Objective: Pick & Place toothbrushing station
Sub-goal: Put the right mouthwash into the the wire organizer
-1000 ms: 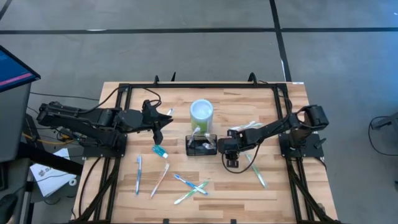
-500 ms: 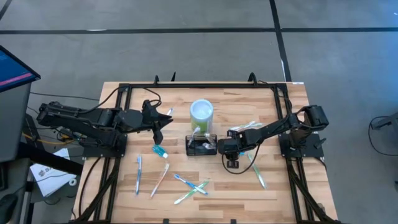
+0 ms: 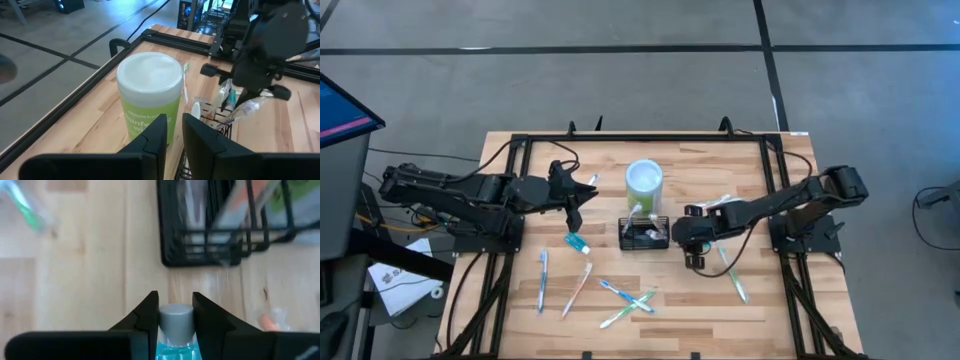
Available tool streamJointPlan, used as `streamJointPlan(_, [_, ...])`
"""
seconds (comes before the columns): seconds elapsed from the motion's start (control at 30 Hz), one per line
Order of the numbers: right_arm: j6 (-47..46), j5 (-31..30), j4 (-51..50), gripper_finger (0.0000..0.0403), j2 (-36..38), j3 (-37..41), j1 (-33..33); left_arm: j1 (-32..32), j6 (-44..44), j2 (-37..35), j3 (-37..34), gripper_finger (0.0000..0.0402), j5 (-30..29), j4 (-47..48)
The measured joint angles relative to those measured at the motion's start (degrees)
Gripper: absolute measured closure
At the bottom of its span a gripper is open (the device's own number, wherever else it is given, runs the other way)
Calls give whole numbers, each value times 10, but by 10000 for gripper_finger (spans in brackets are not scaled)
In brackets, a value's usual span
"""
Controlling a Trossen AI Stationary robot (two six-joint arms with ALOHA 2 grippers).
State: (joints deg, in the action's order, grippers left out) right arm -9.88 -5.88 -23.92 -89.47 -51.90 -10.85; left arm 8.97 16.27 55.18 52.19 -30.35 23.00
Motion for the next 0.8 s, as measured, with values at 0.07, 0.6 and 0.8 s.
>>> streamJointPlan(0.07, [0, 0, 15, 319, 14, 0, -7, 0, 0, 0, 0, 348, 0, -1])
streamJointPlan(0.6, [37, 42, 213, 319, 91, -1, -39, 0, -87, 16, 0, 348, 71, -71])
streamJointPlan(0.8, [60, 96, 318, 319, 87, -1, -33, 0, -134, 63, 0, 348, 130, -128])
